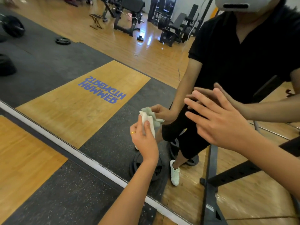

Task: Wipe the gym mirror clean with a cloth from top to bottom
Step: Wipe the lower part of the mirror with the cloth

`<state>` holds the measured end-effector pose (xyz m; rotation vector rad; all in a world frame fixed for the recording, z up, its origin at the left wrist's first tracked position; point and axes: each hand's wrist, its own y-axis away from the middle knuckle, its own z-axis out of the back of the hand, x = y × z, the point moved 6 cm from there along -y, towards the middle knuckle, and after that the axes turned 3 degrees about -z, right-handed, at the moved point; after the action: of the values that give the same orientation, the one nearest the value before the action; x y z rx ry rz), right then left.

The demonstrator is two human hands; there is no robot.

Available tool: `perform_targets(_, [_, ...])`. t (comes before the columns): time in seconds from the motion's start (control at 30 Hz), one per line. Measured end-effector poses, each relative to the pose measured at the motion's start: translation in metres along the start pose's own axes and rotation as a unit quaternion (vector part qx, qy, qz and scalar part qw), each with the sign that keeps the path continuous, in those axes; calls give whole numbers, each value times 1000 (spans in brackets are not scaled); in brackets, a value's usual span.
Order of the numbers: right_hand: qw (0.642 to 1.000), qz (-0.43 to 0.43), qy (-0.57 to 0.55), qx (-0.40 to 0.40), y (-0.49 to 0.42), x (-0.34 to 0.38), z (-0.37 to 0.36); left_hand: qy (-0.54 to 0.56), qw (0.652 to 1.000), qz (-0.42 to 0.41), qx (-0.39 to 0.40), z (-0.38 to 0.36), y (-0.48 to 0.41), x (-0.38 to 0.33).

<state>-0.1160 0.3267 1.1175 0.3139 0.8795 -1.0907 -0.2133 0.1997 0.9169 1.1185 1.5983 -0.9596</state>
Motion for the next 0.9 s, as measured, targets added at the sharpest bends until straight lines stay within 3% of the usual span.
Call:
perform_targets(0.17, [998, 43, 49, -5, 25, -9, -12, 35, 998, -42, 24, -31, 47, -10])
perform_targets(0.3, [996, 45, 79, -15, 25, -8, -20, 22, 997, -67, -16, -28, 45, 1])
perform_targets(0.43, [994, 45, 94, -34, 25, -8, -22, 24, 994, 3, -104, -23, 47, 24])
perform_targets(0.6, [993, 35, 98, -59, 25, -8, -23, 20, 996, -29, -84, -38, 75, 21])
perform_targets(0.9, [991, 38, 116, -59, 24, -7, -21, 64, 980, 80, -171, -30, 77, 46])
